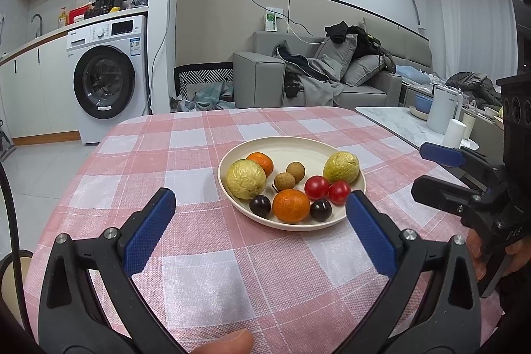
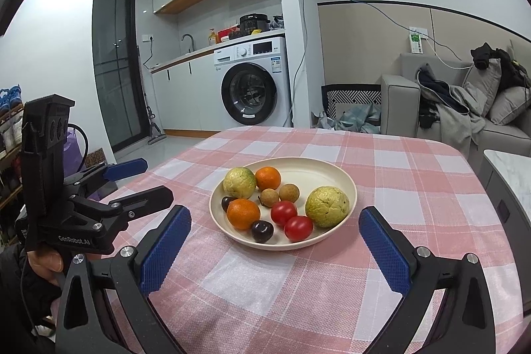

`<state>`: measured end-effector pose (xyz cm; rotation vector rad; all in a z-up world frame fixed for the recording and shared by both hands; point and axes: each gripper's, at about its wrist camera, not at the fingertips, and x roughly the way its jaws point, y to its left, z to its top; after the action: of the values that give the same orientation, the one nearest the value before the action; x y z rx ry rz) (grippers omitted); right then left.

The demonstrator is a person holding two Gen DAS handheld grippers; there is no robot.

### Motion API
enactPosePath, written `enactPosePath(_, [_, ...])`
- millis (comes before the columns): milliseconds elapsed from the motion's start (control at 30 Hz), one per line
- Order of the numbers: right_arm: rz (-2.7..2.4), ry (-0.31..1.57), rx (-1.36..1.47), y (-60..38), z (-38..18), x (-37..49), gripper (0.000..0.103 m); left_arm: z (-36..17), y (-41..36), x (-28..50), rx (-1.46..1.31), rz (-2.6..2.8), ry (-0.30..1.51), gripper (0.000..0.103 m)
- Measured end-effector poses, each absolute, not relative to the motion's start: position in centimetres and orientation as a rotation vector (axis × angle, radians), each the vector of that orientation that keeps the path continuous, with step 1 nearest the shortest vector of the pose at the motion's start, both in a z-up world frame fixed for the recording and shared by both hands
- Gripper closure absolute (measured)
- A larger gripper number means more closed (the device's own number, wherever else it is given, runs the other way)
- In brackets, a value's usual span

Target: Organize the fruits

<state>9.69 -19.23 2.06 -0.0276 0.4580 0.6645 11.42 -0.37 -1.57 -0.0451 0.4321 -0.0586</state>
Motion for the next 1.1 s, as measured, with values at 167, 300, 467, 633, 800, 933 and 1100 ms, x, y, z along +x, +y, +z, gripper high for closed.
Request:
enactPosePath(167, [0.664, 0.458, -0.03, -19.28, 2.09, 9.62, 0.0, -1.55, -0.36, 11.35, -0.045, -0.059, 0.431, 0.001])
enactPosePath(300, [0.666, 0.458, -0.031, -19.26, 2.12, 9.52, 0.0, -1.57, -0.35, 11.35, -0.045, -0.06, 0.433, 0.001])
enactPosePath(467, [0.666, 0.455, -0.032, -19.22, 2.18, 9.51, 0.0, -1.57, -0.35, 11.36, -0.045, -0.06, 0.432, 0.001])
enactPosePath(633, [0.665, 0.455, -0.032, -19.17, 2.17, 9.61, 0.0, -1.57, -0.34, 11.35, -0.044, -0.06, 0.432, 0.001])
enactPosePath(800, [0.665, 0.455, -0.034, -19.13, 2.1, 9.74, 0.0, -1.59, -0.34, 11.34, -0.045, -0.059, 0.432, 0.001])
enactPosePath(933, [0.665, 0.455, -0.034, -19.18, 2.12, 9.63, 0.0, -1.59, -0.34, 11.35, -0.044, -0.06, 0.431, 0.001])
enactPosePath(1100, [0.665, 0.455, -0.033, -19.19, 2.11, 9.63, 0.0, -1.54, -0.32, 11.28, -0.046, -0.059, 0.432, 0.001])
